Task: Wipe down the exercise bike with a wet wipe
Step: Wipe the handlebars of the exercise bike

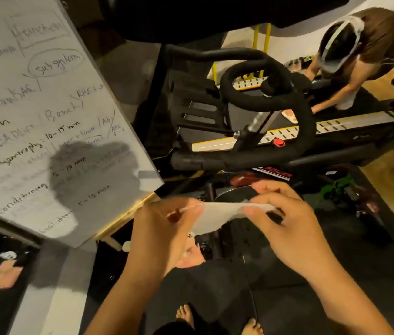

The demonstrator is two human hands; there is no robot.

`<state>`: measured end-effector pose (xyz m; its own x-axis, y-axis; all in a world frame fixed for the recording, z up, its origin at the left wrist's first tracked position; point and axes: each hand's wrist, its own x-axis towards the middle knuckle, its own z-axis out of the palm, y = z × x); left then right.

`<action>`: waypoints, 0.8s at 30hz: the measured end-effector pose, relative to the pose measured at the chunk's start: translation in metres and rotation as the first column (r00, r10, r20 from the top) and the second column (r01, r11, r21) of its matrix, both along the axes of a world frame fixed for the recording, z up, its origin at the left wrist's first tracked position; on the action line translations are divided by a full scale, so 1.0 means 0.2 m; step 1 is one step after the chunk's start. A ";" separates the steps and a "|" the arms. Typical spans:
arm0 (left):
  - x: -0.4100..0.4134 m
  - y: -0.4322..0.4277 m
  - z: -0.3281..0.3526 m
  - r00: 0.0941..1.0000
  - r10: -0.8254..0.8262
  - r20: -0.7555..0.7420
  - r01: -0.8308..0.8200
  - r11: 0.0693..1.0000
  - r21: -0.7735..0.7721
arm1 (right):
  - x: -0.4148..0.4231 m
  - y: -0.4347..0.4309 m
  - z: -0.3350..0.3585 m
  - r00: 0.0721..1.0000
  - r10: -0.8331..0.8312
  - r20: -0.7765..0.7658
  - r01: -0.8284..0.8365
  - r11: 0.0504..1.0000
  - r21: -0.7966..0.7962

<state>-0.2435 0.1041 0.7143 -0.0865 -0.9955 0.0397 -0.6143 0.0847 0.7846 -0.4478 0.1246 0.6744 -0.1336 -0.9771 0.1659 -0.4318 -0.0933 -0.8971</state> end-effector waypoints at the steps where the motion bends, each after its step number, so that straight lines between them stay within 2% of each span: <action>1: -0.01 -0.01 0.00 0.999 0.011 0.039 -0.007 0.995 -0.096 | 0.00 -0.02 0.01 0.997 -0.001 0.078 0.002 1.000 -0.005; 4: -0.03 -0.05 0.00 1.000 0.024 0.013 -0.020 0.963 -0.270 | 0.03 -0.05 0.03 0.968 0.008 0.251 -0.008 1.000 -0.002; 6: -0.07 -0.08 -0.01 0.996 0.011 -0.092 -0.037 0.957 -0.289 | 0.07 -0.08 0.02 0.961 -0.021 0.276 0.034 0.999 -0.042; 8: -0.10 -0.11 -0.02 0.985 0.080 -0.154 -0.119 0.957 -0.265 | 0.09 -0.13 0.02 0.965 -0.056 0.255 0.082 0.992 -0.093; 11: -0.10 -0.21 -0.05 0.981 0.155 -0.118 -0.183 0.942 -0.281 | 0.09 -0.25 0.09 0.989 -0.092 0.113 0.111 0.977 -0.180; 14: -0.06 -0.31 -0.08 0.990 0.132 0.046 -0.086 0.835 -0.544 | 0.08 -0.45 0.19 0.985 -0.126 -0.119 0.097 0.968 -0.231; 15: -0.05 -0.34 -0.09 0.987 0.139 0.080 -0.067 0.809 -0.584 | 0.08 -0.53 0.20 0.964 -0.146 -0.222 0.091 0.967 -0.240; 18: -0.03 -0.44 -0.08 0.989 0.060 0.132 0.013 0.872 -0.490 | 0.16 -0.75 0.21 0.814 -0.099 -0.572 0.035 0.992 -0.122; 20: -0.01 -0.51 -0.06 0.994 -0.067 0.086 0.092 0.938 -0.334 | 0.22 -0.83 0.20 0.715 -0.064 -0.696 0.037 0.998 -0.054; 21: 0.00 -0.54 -0.06 0.990 -0.134 0.032 0.138 0.950 -0.280 | 0.23 -0.83 0.19 0.717 -0.103 -0.690 0.046 0.994 -0.100; 23: 0.02 -0.58 -0.05 0.980 -0.200 -0.014 0.187 0.939 -0.288 | 0.25 -0.79 0.19 0.815 -0.161 -0.556 0.042 0.975 -0.220; 24: 0.03 -0.59 -0.07 0.975 -0.217 -0.049 0.192 0.934 -0.302 | 0.25 -0.76 0.17 0.862 -0.117 -0.494 0.005 0.975 -0.222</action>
